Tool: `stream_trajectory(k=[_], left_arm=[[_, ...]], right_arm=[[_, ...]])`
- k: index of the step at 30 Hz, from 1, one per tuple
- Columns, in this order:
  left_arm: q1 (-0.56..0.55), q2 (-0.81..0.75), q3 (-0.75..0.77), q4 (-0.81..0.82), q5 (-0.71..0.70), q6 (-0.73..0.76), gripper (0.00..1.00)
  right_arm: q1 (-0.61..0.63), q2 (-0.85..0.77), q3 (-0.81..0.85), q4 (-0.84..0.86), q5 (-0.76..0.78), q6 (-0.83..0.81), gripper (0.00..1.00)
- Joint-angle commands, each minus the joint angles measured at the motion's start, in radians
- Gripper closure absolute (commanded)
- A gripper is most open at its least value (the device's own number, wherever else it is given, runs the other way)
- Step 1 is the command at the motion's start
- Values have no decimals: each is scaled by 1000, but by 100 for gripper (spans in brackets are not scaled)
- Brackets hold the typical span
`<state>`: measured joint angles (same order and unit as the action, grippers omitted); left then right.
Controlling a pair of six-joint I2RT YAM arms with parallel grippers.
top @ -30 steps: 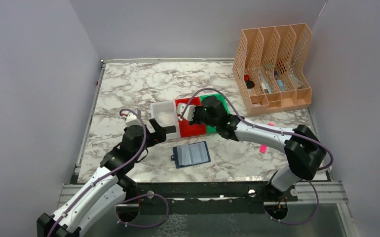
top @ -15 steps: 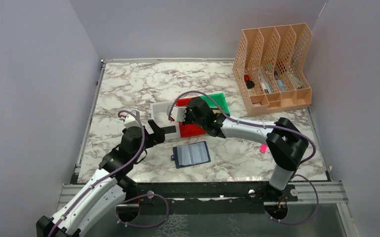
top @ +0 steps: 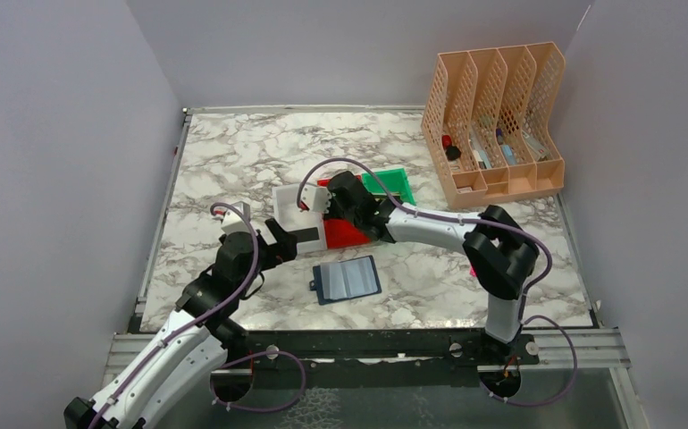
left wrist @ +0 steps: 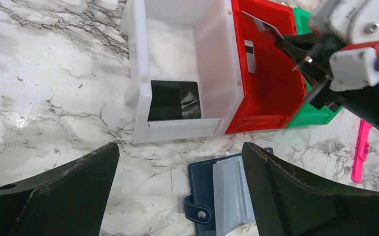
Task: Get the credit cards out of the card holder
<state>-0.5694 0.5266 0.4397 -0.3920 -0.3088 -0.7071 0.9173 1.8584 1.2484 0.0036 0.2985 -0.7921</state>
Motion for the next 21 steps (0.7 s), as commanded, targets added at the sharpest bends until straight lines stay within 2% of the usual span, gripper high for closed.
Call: stream_trajectory(k=[1, 12, 21], left_arm=[[3, -28, -15, 0, -13, -2, 1], [3, -32, -17, -4, -13, -5, 1], [3, -34, -23, -4, -14, -9, 1]], right_arm=[[8, 74, 69, -71, 48, 49, 99], [8, 136, 22, 84, 106, -39, 99], [8, 182, 19, 108, 120, -81, 95]])
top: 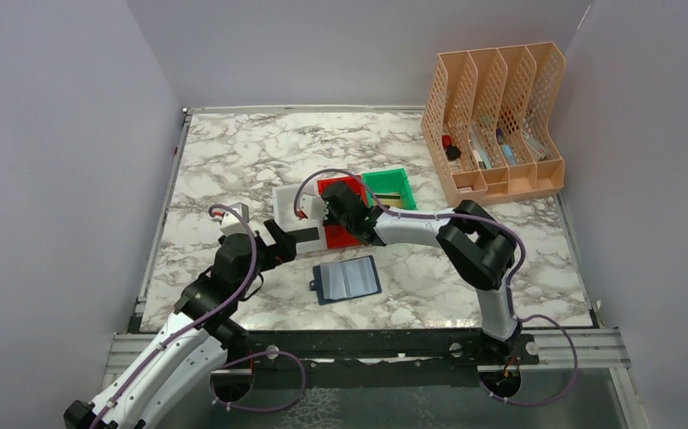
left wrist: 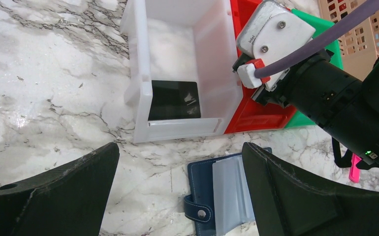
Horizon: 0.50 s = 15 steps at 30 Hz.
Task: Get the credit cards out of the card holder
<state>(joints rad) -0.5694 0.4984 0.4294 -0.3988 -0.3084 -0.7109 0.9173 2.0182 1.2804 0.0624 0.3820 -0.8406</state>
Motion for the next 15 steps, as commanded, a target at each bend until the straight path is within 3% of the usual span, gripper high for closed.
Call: stream_trajectory(k=[1, 8, 15], left_arm=[[3, -6, -13, 3, -16, -5, 1], [3, 12, -8, 3, -13, -4, 1], [4, 13, -6, 4, -2, -7, 1]], right_arm=[[8, 24, -12, 50, 37, -29, 95], [8, -3, -41, 46, -5, 1, 78], [8, -112, -74, 42, -82, 102, 48]])
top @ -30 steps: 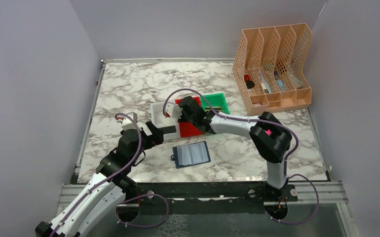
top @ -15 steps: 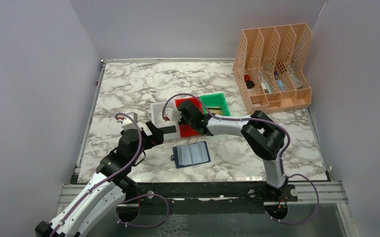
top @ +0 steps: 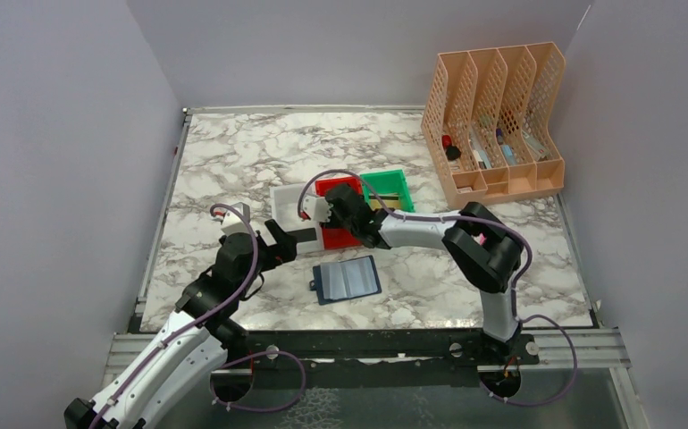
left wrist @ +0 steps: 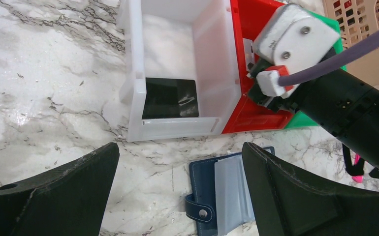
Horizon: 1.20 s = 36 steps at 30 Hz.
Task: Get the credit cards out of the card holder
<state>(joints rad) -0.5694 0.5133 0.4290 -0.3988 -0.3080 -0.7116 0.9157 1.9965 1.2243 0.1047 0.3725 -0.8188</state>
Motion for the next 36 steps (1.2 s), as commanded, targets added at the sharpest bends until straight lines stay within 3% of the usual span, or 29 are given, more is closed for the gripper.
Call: stream_trajectory(k=[1, 6, 9, 12, 14, 19, 24, 27, 36], left_arm=[[3, -2, -4, 3, -1, -6, 1], [3, 7, 6, 5, 14, -8, 1], [3, 19, 14, 4, 30, -6, 1], [3, 29, 27, 10, 66, 6, 1], [4, 36, 33, 22, 99, 24, 1], [3, 88, 55, 107, 258, 68, 1], [2, 249, 95, 207, 466, 115, 6], [-9, 334, 115, 240, 542, 133, 14], [-201, 498, 140, 255, 461, 145, 32]], right_arm=[[9, -128, -27, 3, -98, 109, 45], [8, -258, -68, 13, -170, 289, 28], [8, -326, -113, 21, -99, 378, 23], [8, -418, -193, 38, 37, 600, 2], [3, -483, -241, -32, 65, 856, 0], [-1, -598, -390, -175, -223, 1154, 0], [-1, -721, -582, -106, -387, 1385, 12], [-1, -777, -662, -87, -401, 1515, 23], [-1, -734, -703, -40, -474, 1574, 49]])
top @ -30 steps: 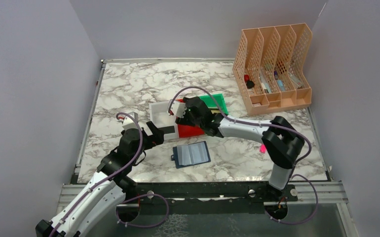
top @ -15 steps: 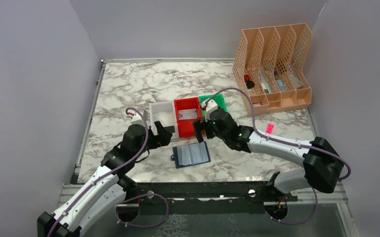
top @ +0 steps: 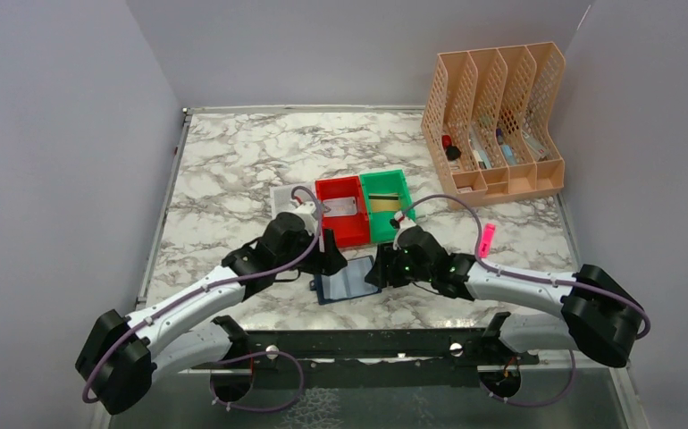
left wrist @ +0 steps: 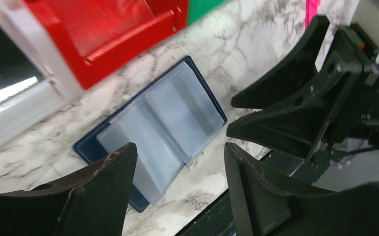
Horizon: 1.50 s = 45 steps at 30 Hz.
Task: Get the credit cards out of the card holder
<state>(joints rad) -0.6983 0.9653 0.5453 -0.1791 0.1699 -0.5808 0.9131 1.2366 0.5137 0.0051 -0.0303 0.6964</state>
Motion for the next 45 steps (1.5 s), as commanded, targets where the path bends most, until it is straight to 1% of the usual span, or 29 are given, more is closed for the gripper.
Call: stream_trajectory(k=[1, 5, 9, 13, 16, 19, 25, 29, 38, 45], left_arm=[[-87, 61, 20, 35, -29, 6, 32], [-102, 104, -8, 35, -64, -28, 36], [-102, 148, -22, 33, -70, -31, 37], [-102, 186, -25, 26, -84, -31, 40], [-103, 211, -30, 17, -89, -31, 44], [-104, 221, -43, 15, -92, -37, 49], [-104, 226, -57, 16, -97, -39, 55], [-104, 232, -62, 17, -98, -38, 56], [-104, 234, -64, 16, -108, -44, 57], [-104, 218, -67, 16, -119, -44, 57]], right_arm=[[1, 35, 10, 70, -84, 60, 51], [1, 82, 24, 85, -115, 64, 55], [1, 129, 40, 76, -114, 69, 58], [1, 147, 40, 85, -103, 72, 60], [1, 154, 49, 78, -104, 65, 62], [1, 155, 49, 86, -117, 63, 67], [1, 157, 76, 60, -131, 45, 70], [1, 158, 92, 51, -148, 33, 72], [1, 214, 113, 92, -238, 44, 71], [1, 226, 118, 85, -200, 80, 71]])
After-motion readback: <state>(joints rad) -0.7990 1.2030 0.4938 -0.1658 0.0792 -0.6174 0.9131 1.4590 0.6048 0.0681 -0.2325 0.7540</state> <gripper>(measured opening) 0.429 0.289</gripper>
